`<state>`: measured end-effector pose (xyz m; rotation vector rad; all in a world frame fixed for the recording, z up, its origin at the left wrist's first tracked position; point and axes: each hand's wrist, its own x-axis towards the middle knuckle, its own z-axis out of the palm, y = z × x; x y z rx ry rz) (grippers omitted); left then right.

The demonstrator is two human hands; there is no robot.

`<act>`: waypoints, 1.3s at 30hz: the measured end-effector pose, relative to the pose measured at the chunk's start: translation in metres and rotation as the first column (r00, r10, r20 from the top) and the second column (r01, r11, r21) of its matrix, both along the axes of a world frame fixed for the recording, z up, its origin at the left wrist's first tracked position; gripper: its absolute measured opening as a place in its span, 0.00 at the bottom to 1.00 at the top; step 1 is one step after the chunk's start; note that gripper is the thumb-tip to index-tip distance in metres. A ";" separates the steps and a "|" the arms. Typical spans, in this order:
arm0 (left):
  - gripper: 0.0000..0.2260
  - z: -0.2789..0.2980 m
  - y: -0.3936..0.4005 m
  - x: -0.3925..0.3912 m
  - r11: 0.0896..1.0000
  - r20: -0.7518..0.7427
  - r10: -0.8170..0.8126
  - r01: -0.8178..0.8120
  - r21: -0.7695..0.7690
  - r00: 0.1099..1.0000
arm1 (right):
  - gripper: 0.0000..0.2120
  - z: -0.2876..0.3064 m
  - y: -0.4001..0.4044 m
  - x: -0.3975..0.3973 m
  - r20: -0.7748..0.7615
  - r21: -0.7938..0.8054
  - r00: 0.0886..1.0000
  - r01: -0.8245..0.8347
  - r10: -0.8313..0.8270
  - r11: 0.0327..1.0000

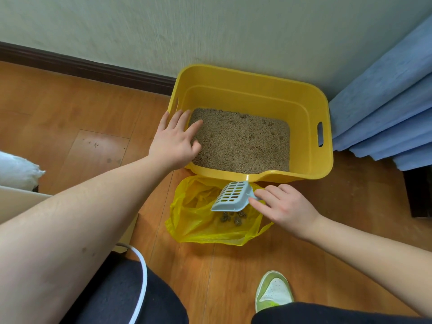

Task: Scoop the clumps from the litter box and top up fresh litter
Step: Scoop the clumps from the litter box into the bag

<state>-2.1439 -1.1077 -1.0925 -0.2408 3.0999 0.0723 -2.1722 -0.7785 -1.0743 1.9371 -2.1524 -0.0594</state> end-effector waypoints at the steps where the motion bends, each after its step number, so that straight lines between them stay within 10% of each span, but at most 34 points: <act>1: 0.29 0.000 0.000 0.000 1.000 0.001 -0.001 0.001 -0.002 1.000 | 0.12 -0.002 0.002 0.002 0.007 -0.007 1.000 -0.021 0.021 1.000; 14: 0.29 0.000 0.000 0.000 1.000 0.021 -0.006 0.007 -0.004 1.000 | 0.21 -0.025 0.025 0.011 0.222 -0.010 0.960 0.179 -0.173 0.984; 23: 0.30 0.000 0.002 0.001 0.999 -0.022 0.040 -0.040 0.013 0.999 | 0.17 0.029 -0.003 -0.039 0.729 0.056 0.414 0.758 -0.545 0.650; 31: 0.29 -0.001 0.002 0.000 0.987 -0.003 0.145 -0.144 0.072 0.989 | 0.13 0.049 -0.013 -0.140 0.677 0.487 -0.090 0.799 -0.730 0.353; 39: 0.29 0.001 0.002 0.000 0.986 0.015 0.136 -0.137 0.094 0.991 | 0.13 0.012 -0.022 -0.152 0.639 0.593 -0.249 0.762 -0.728 0.259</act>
